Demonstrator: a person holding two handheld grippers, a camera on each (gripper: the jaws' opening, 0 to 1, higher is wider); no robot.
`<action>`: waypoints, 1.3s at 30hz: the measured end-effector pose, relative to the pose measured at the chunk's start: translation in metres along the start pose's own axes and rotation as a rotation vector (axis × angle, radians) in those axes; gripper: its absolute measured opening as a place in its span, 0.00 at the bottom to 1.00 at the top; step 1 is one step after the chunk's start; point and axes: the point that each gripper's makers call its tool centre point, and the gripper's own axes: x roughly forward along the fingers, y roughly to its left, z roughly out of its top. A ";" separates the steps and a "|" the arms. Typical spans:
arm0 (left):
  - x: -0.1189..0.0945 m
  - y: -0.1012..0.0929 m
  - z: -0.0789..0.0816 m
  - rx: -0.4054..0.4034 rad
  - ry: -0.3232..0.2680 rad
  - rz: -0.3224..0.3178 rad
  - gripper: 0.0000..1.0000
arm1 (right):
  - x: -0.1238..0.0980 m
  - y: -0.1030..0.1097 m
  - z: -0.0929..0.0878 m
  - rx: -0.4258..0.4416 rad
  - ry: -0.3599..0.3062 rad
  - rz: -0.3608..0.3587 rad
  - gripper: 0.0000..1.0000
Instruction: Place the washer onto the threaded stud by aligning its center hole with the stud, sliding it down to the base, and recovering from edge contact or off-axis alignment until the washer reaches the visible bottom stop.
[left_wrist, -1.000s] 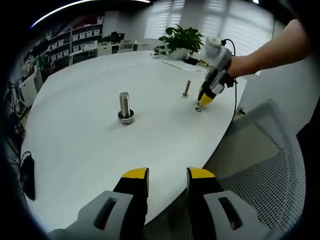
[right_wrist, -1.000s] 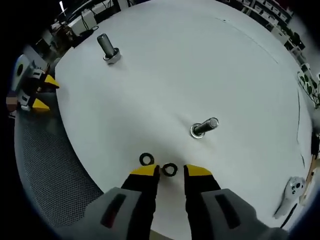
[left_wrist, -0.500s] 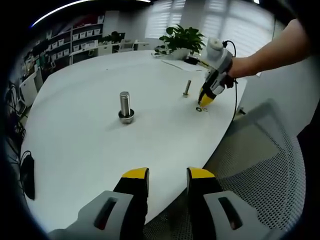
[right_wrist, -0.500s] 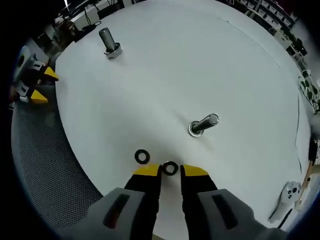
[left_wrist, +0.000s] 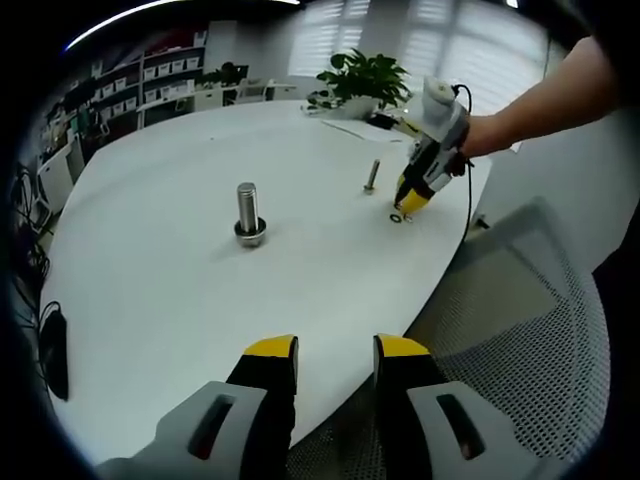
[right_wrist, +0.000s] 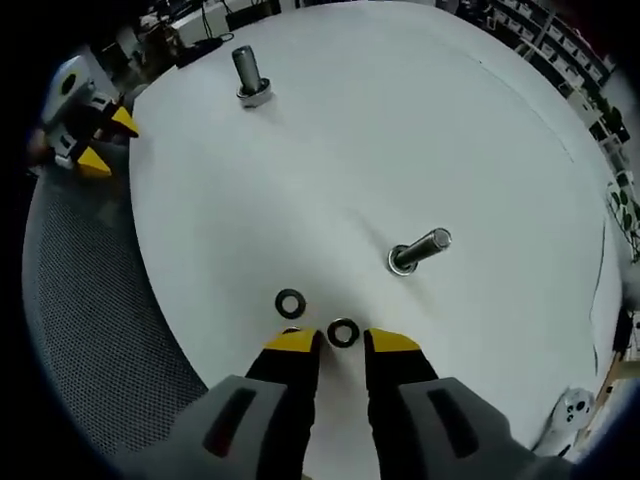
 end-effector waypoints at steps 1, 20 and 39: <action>0.000 0.000 0.000 0.001 -0.001 0.001 0.28 | 0.000 0.000 0.000 0.001 0.005 0.001 0.20; 0.001 0.000 -0.001 0.001 0.007 0.000 0.28 | 0.002 -0.002 0.003 -0.022 0.090 -0.050 0.15; 0.002 -0.001 -0.004 -0.004 0.025 -0.005 0.28 | -0.005 -0.011 0.003 0.119 -0.005 -0.061 0.14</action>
